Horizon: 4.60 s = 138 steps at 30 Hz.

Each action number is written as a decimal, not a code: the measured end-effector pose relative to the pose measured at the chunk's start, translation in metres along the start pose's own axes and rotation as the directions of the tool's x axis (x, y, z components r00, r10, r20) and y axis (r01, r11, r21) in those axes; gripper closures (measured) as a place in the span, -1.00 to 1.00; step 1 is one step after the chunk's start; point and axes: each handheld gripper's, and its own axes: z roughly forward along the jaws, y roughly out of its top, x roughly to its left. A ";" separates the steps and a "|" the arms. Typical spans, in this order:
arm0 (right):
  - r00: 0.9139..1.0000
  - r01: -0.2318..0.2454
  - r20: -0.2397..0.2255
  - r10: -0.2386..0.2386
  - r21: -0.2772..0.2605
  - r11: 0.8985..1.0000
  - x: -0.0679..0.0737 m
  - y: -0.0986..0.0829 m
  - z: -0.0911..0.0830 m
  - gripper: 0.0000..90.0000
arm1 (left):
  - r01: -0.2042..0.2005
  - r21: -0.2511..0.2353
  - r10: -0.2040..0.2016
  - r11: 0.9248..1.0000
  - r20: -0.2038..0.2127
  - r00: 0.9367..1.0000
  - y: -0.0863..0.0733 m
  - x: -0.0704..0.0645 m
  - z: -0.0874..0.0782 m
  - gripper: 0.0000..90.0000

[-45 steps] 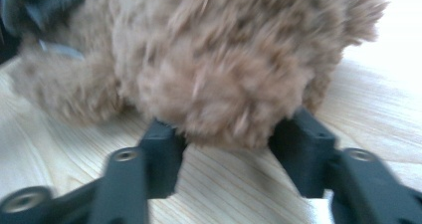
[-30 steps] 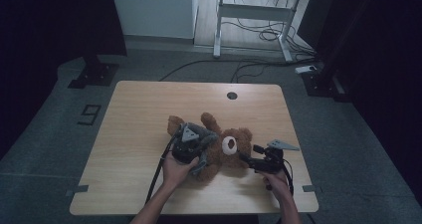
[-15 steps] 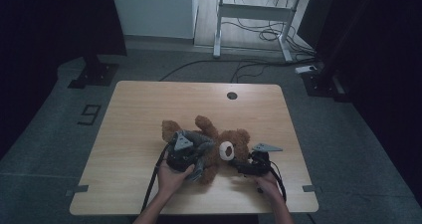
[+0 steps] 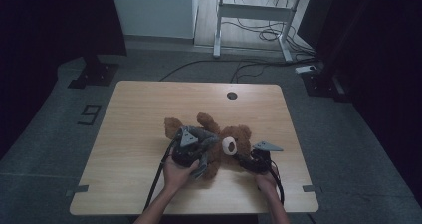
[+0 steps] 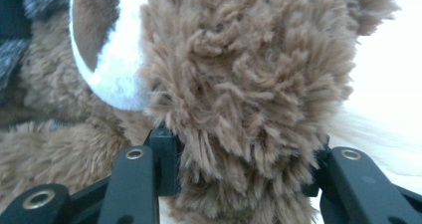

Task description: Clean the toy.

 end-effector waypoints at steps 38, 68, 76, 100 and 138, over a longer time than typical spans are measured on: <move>1.000 -0.009 -0.008 0.009 -0.026 1.000 -0.016 -0.006 -0.005 0.09 | -0.070 0.062 0.067 0.996 0.048 0.997 0.073 -0.048 0.056 0.80; 0.999 -0.037 -0.036 0.035 -0.046 0.998 -0.017 -0.008 -0.005 0.09 | -0.119 0.070 0.108 0.990 0.152 0.983 0.075 -0.088 0.066 0.81; 0.999 -0.028 -0.042 0.026 -0.031 0.999 -0.018 -0.008 -0.004 0.08 | -0.108 0.063 0.096 0.992 0.174 0.980 0.060 -0.076 0.071 0.82; 0.997 -0.054 -0.062 0.052 -0.028 0.998 -0.021 -0.009 -0.005 0.08 | 0.178 0.051 -0.174 0.983 -0.082 0.981 -0.014 0.082 -0.041 0.81; 0.987 0.153 0.060 -0.150 -0.047 0.987 -0.015 0.010 0.022 0.13 | 0.122 0.064 -0.115 0.990 -0.102 0.988 0.091 0.076 0.027 0.80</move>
